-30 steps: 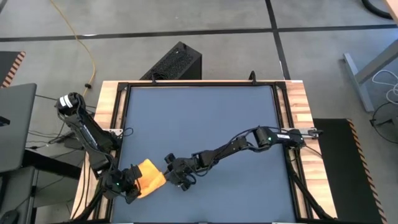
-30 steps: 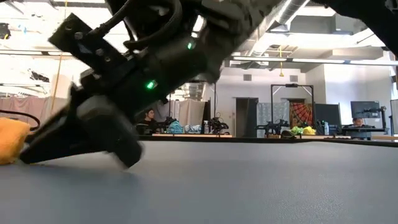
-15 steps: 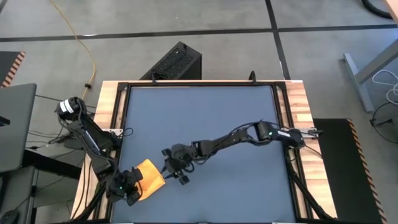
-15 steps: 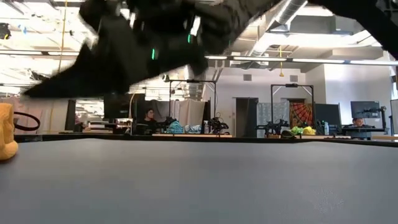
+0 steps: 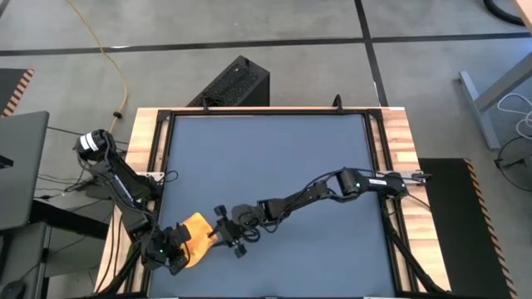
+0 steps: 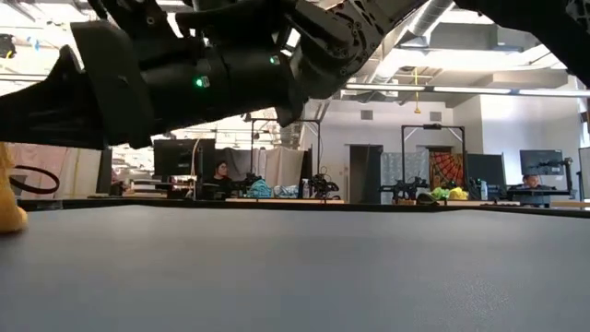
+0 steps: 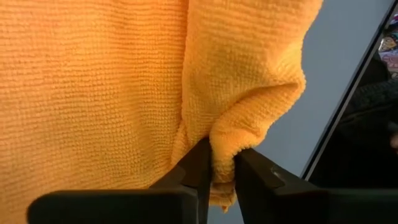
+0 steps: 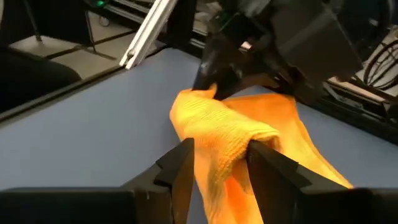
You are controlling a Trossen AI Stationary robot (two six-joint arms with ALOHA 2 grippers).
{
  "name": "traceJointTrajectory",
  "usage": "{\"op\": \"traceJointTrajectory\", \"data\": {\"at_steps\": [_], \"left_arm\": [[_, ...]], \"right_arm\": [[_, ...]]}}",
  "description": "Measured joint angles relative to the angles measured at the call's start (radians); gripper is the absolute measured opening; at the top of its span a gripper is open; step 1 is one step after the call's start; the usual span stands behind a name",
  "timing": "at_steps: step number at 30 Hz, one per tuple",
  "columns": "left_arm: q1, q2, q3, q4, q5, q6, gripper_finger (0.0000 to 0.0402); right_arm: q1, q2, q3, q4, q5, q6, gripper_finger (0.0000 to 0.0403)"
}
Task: Roll towel
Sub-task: Roll the orange microfiber towel
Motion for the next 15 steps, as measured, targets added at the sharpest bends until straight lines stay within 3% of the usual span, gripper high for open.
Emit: {"op": "traceJointTrajectory", "data": {"at_steps": [6, 12, 15], "left_arm": [[0.001, -0.018, 0.000, -0.002, 0.052, 0.012, 0.0076], [0.000, -0.076, -0.001, -0.024, 0.046, 0.039, 0.0078], [-0.004, -0.101, -0.001, -0.035, 0.039, 0.040, 0.0077]], "right_arm": [[-0.010, 0.083, 0.064, -0.048, 0.021, 0.089, 0.0131], [-0.019, 0.101, 0.150, -0.249, -0.017, 0.159, 0.0025], [-0.034, 0.096, 0.169, -0.333, -0.057, 0.235, 0.0017]]}}
